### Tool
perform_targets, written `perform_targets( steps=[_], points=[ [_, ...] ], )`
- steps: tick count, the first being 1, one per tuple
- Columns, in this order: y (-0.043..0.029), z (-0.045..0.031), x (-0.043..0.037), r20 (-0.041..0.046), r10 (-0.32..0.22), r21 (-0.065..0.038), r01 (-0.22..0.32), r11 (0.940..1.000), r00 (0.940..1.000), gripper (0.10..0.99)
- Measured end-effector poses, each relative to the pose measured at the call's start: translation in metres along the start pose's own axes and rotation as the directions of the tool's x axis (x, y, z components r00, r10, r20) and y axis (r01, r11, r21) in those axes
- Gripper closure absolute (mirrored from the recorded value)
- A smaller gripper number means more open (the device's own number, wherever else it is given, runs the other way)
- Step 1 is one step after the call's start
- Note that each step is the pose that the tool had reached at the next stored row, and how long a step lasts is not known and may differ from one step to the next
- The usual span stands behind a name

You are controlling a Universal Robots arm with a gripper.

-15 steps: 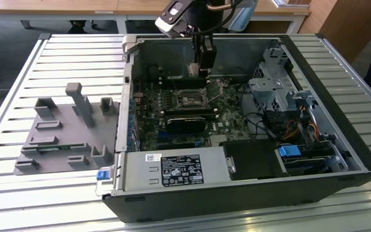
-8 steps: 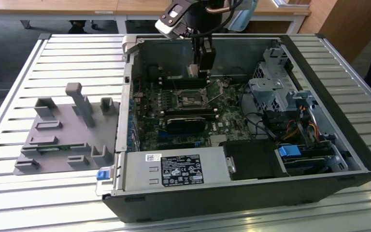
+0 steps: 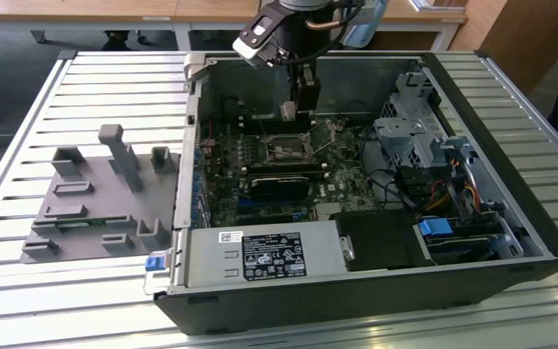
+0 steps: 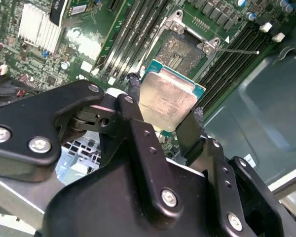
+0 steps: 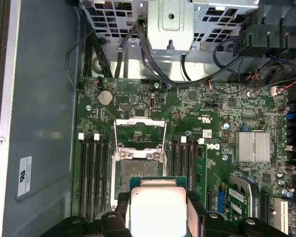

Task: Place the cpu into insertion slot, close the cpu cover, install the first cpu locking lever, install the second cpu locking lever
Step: 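Place the cpu into insertion slot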

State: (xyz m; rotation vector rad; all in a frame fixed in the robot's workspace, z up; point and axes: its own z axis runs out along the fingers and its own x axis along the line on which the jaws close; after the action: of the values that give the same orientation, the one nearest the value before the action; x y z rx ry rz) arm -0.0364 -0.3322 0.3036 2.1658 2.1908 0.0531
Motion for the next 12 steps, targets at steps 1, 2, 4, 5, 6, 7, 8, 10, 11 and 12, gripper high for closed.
perform_targets(
  steps=[1,2,4,5,6,7,8,10,11,12],
  points=[
    [-0.0004,0.0011,0.0000,-0.0037,0.000,0.000,0.000,1.0000,1.0000,0.545],
    [-0.0008,0.0022,0.0000,-0.0073,0.000,0.000,0.000,1.0000,1.0000,0.545],
    [-0.0013,0.0051,0.0001,-0.0120,0.001,0.000,-0.001,1.0000,0.9999,0.545],
    [-0.0015,0.0070,0.0002,-0.0122,0.001,0.000,-0.001,1.0000,0.9999,0.545],
    [-0.0017,0.0087,0.0005,-0.0122,0.001,0.000,-0.001,1.0000,0.9999,0.545],
    [-0.0018,0.0105,0.0010,-0.0122,0.001,0.000,-0.001,1.0000,0.9999,0.545],
    [-0.0019,0.0123,0.0014,-0.0121,0.001,0.000,-0.001,1.0000,0.9999,0.545],
    [-0.0023,0.0157,0.0022,-0.0120,0.001,0.000,-0.001,1.0000,0.9999,0.545],
    [-0.0024,0.0170,0.0023,-0.0119,0.001,0.000,-0.001,1.0000,0.9999,0.545],
    [-0.0025,0.0182,0.0025,-0.0119,0.001,0.000,-0.001,1.0000,0.9999,0.545]
  ],
)
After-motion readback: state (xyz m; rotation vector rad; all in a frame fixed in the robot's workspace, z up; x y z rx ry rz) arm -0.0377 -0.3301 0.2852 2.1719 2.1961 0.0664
